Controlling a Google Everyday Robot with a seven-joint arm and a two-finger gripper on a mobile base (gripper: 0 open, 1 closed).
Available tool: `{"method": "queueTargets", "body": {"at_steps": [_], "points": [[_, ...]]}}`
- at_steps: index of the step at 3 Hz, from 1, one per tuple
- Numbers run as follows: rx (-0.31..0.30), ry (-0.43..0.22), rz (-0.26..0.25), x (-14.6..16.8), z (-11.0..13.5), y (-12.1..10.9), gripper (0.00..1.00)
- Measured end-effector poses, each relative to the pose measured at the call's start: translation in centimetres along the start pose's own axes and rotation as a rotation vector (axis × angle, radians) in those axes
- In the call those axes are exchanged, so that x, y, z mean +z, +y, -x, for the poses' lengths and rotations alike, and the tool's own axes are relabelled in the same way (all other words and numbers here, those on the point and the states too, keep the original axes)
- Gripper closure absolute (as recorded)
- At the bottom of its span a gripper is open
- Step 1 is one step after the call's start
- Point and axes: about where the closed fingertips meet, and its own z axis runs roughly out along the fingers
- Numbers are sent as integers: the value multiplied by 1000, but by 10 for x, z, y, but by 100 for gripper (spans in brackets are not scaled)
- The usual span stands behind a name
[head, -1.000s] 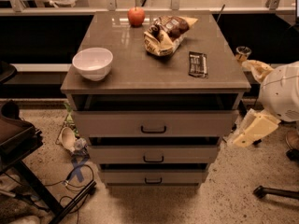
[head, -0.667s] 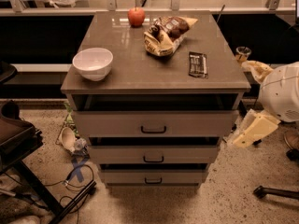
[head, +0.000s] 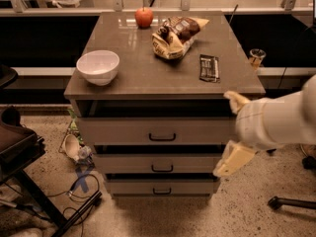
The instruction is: Open top drawer
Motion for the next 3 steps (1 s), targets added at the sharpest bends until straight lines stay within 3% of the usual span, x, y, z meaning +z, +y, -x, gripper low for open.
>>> {"method": "queueTargets", "body": {"at_steps": [1,3], "points": [[-33,15,39,68,-12,22,0],[-32,4,107,159,-27,19,0]]}}
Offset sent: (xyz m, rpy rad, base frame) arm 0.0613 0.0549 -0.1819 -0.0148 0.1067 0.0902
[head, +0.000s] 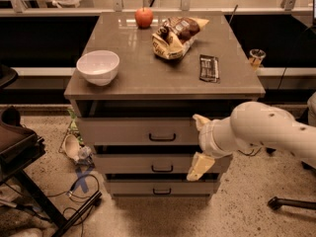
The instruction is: Open top drawer
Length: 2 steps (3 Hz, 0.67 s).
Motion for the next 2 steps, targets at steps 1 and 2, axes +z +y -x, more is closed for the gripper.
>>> {"method": "queueTargets", "body": {"at_steps": [1,2], "points": [[15,2,26,32,-10,-45,0],[15,2,26,32,-10,-45,0]]}}
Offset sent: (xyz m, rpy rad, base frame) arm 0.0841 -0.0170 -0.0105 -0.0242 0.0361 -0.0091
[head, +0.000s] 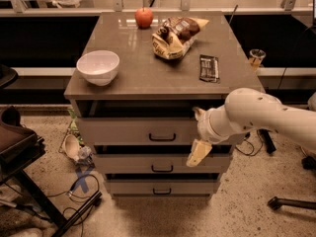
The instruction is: Open top drawer
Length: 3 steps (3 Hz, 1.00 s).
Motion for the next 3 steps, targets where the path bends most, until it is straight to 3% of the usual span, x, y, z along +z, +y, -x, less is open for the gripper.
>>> {"method": "queueTargets", "body": {"at_steps": [1,3], "points": [[1,-4,0,0,1,1,18],[34,20,12,-29,-3,50,65]]}}
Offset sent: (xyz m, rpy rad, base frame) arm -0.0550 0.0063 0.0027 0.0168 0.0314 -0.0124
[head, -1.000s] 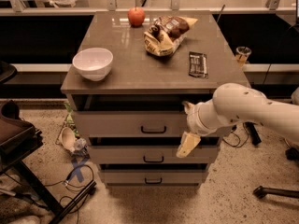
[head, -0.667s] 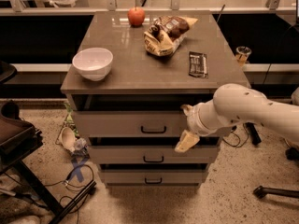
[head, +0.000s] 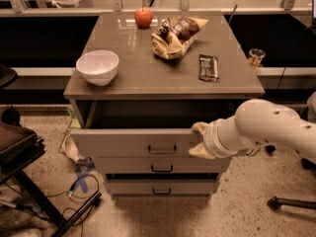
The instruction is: Open top drawer
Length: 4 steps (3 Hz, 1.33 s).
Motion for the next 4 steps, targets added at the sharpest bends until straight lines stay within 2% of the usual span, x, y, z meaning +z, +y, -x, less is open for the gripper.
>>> {"method": "queueTargets", "body": {"at_steps": [1,3,4], "points": [[0,0,0,-8,4,-2,96],[0,0,0,-13,7,-4,100],[0,0,0,-17,9,-5,85]]}}
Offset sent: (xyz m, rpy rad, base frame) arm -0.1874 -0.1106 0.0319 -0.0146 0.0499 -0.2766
